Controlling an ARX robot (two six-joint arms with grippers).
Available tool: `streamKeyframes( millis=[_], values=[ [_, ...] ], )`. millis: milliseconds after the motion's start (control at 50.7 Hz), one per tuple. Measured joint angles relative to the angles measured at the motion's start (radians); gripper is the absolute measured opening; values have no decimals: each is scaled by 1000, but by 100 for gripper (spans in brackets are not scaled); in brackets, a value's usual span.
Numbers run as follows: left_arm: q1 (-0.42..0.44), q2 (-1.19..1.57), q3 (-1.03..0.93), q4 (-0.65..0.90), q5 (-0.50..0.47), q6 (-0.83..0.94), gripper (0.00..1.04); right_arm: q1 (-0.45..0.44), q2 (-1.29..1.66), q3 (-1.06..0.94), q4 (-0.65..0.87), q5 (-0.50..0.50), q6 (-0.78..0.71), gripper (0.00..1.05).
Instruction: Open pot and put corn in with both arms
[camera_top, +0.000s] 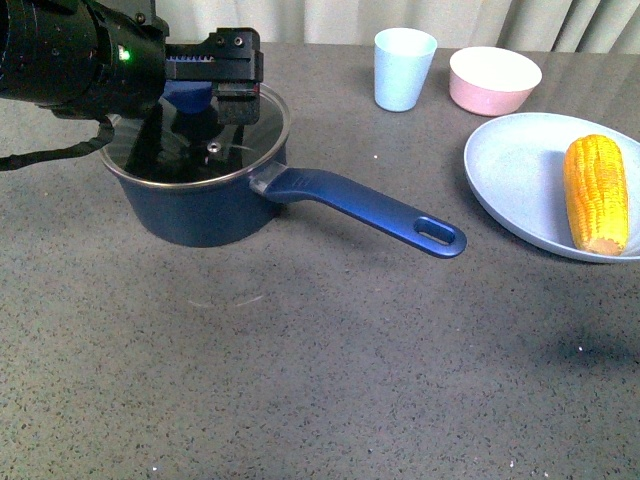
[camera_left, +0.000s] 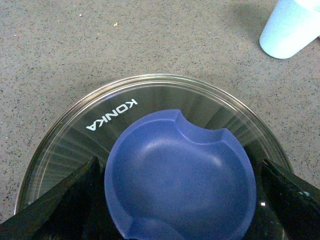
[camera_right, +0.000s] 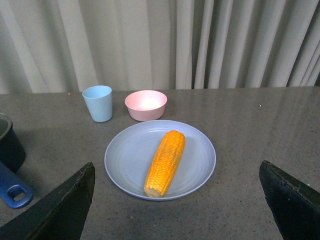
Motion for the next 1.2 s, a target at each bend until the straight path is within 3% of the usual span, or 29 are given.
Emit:
streamKeyframes(
  millis=[158,217,552,966,1203],
  values=[
    [-1,0,1,-13,-10,0,64,0,0,0,0,0,0,96],
    [-1,-2,1,-18,-11,-1,58,0,0,0,0,0,0,96],
    [51,-131,0,-55,12,-26,57,0,0,0,0,0,0,96],
    [433,-160,-182,128,21,15,57,0,0,0,0,0,0,96],
    [488,-104,-252,221,20,34,56,0,0,0,0,0,0,96]
  ],
)
